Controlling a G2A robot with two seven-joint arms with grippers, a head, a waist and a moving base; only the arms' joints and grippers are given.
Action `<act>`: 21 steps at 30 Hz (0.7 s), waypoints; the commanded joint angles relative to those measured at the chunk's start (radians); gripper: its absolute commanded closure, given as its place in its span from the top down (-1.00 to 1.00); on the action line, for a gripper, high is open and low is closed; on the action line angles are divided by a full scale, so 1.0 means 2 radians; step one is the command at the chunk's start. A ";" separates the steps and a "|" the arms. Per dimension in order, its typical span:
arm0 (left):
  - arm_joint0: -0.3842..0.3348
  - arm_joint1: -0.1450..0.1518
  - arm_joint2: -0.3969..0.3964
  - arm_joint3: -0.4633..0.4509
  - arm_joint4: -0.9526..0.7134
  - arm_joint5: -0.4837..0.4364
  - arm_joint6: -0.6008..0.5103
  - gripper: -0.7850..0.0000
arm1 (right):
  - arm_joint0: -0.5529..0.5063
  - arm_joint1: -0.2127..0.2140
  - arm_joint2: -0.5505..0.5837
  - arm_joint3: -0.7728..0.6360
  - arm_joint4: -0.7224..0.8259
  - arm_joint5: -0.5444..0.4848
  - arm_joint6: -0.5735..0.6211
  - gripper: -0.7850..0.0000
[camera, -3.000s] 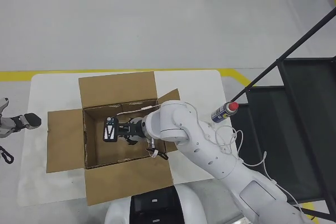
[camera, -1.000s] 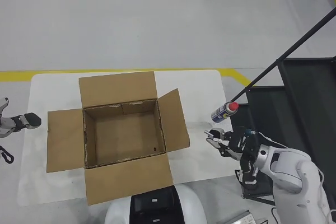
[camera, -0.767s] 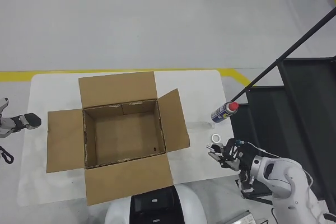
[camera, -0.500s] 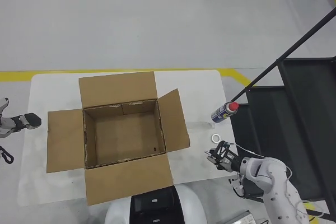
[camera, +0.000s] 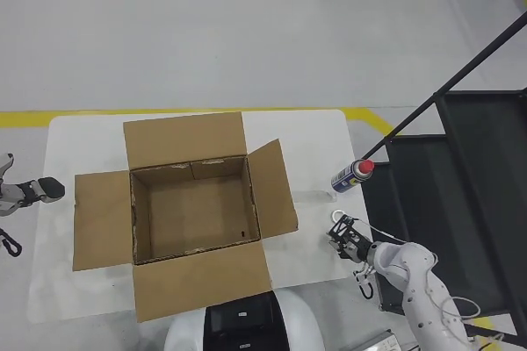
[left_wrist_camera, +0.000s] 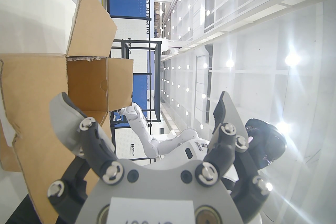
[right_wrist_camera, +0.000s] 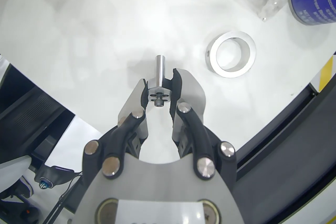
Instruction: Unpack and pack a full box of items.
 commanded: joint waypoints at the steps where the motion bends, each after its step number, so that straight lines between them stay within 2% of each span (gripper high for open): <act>1: 0.000 0.000 0.000 0.000 0.000 0.000 0.000 1.00 | 0.004 0.000 -0.003 0.002 0.006 0.006 0.004 -1.00; 2: 0.000 0.000 0.000 0.000 0.000 0.000 0.000 1.00 | 0.004 0.001 -0.004 0.002 0.008 0.008 0.007 -0.91; 3: 0.000 0.000 0.000 0.000 0.000 0.000 0.000 1.00 | 0.005 0.001 -0.005 0.001 0.007 0.009 0.011 -0.21; 4: 0.000 0.000 0.000 0.000 0.000 0.000 0.000 1.00 | 0.006 0.002 -0.007 0.001 0.007 0.009 0.015 0.29; 5: 0.000 0.000 0.000 0.000 0.000 0.000 0.000 1.00 | 0.007 0.002 -0.009 0.001 0.009 0.010 0.018 1.00; 14: 0.000 0.000 0.000 0.000 0.000 0.000 0.000 1.00 | 0.006 0.007 -0.009 -0.010 0.030 -0.001 0.016 1.00; 21: 0.000 0.000 0.000 0.000 0.000 0.000 0.000 1.00 | -0.027 0.022 0.065 -0.047 0.098 -0.089 0.005 1.00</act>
